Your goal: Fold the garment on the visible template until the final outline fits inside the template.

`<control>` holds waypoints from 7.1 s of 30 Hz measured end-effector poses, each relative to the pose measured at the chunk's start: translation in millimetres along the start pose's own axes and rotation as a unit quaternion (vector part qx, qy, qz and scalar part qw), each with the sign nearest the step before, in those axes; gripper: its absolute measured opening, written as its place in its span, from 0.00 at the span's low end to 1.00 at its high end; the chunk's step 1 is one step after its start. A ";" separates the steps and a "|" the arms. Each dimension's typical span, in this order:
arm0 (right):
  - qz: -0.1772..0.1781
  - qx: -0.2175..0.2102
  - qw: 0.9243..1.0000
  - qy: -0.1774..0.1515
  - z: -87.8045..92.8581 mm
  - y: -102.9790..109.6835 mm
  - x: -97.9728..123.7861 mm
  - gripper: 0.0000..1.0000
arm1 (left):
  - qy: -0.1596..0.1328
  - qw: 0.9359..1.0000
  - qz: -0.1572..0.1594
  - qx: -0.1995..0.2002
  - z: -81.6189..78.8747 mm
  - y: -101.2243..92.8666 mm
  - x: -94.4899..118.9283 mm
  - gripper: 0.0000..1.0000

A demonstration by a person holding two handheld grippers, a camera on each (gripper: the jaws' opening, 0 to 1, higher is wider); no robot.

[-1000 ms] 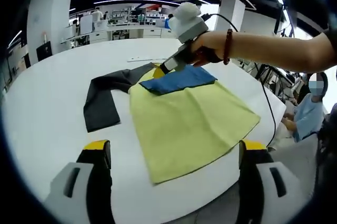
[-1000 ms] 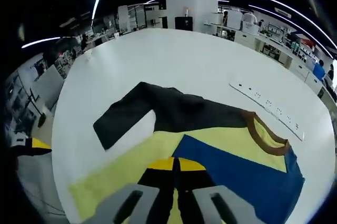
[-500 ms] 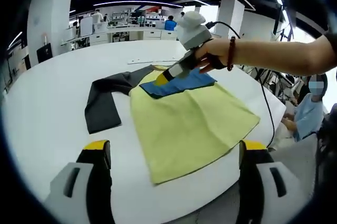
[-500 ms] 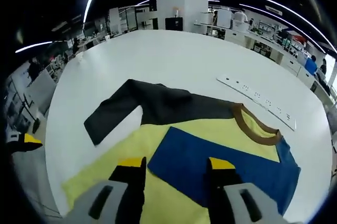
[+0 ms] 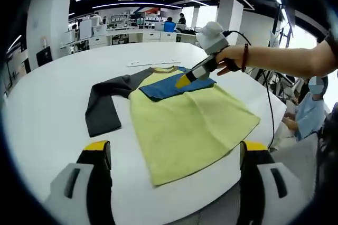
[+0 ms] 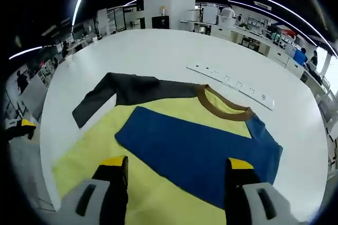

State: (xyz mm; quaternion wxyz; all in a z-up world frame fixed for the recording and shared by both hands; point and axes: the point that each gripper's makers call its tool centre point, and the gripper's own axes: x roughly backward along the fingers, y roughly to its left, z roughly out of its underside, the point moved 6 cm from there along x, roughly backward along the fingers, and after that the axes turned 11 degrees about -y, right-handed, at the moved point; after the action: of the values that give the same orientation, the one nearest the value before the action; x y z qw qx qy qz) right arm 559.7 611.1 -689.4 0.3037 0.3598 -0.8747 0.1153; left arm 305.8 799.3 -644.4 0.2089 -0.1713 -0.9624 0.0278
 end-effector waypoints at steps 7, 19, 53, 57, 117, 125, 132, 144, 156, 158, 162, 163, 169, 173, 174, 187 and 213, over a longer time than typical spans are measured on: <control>0.023 -0.018 1.000 0.005 22.6 -31.4 25.2 0.71 | -0.005 1.000 -0.003 -0.002 -2.6 1.1 1.4 0.99; 0.084 -0.063 0.994 -0.006 62.3 -76.8 52.1 0.52 | -0.004 1.000 -0.007 -0.004 -3.8 2.6 2.5 0.99; 0.167 -0.105 0.980 -0.036 85.5 -85.1 52.7 0.01 | 0.003 1.000 -0.017 -0.001 -0.3 7.7 2.8 0.99; 0.162 -0.093 0.982 -0.031 85.9 -87.9 53.2 0.01 | 0.006 1.000 -0.020 0.001 0.7 10.5 2.7 0.98; 0.062 -0.066 0.993 -0.072 79.6 -103.3 118.6 0.84 | -0.028 0.995 -0.092 -0.018 -19.1 89.9 -19.9 0.77; 0.025 -0.048 0.994 -0.090 67.5 -84.1 143.5 0.94 | -0.046 0.992 -0.112 -0.017 -29.9 120.5 -37.1 0.68; -0.014 -0.064 0.993 -0.101 61.2 -64.1 168.0 0.99 | -0.062 0.991 -0.120 -0.012 -32.3 138.8 -58.2 0.61; -0.040 -0.054 0.989 -0.132 42.7 -37.1 201.3 0.99 | -0.060 0.988 -0.136 -0.031 -35.8 154.9 -94.6 0.45; -0.026 -0.045 0.990 -0.128 41.9 -33.3 216.5 0.99 | -0.018 0.986 -0.149 -0.073 -19.8 173.0 -133.4 0.37; -0.016 -0.034 0.992 -0.117 46.2 -34.7 217.0 0.99 | -0.013 0.985 -0.151 -0.077 -15.1 175.2 -137.8 0.33; -0.005 -0.027 0.994 -0.104 54.0 -37.3 215.9 0.99 | -0.010 0.984 -0.159 -0.086 -9.3 180.1 -142.5 0.26; -0.003 -0.030 0.994 -0.103 56.3 -38.8 215.3 0.99 | -0.009 0.983 -0.158 -0.088 -8.0 181.1 -143.8 0.24; 0.011 -0.045 0.994 -0.094 65.2 -43.8 213.6 0.98 | -0.001 0.982 -0.168 -0.087 -1.6 190.1 -147.9 0.21; 0.017 -0.051 0.994 -0.092 68.0 -45.9 214.2 0.97 | 0.002 0.982 -0.167 -0.084 -2.8 193.6 -151.9 0.11; 0.020 -0.053 0.994 -0.092 69.0 -47.0 214.5 0.97 | 0.007 0.983 -0.164 -0.077 -1.7 193.9 -153.2 0.05; 0.030 -0.071 0.993 -0.089 77.4 -47.2 218.4 0.95 | -0.011 0.975 -0.184 -0.126 -38.5 183.5 -135.8 0.00; 0.021 -0.105 0.990 -0.089 85.6 -40.9 217.7 0.90 | -0.103 0.976 -0.009 -0.192 -86.0 19.1 -178.4 0.00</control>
State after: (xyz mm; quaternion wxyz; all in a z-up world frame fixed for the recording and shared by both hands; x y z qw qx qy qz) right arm 428.7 424.1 -623.9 0.2585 0.3166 -0.9126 -0.0030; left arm 499.6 754.8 -638.4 0.0721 -0.1955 -0.9677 -0.1417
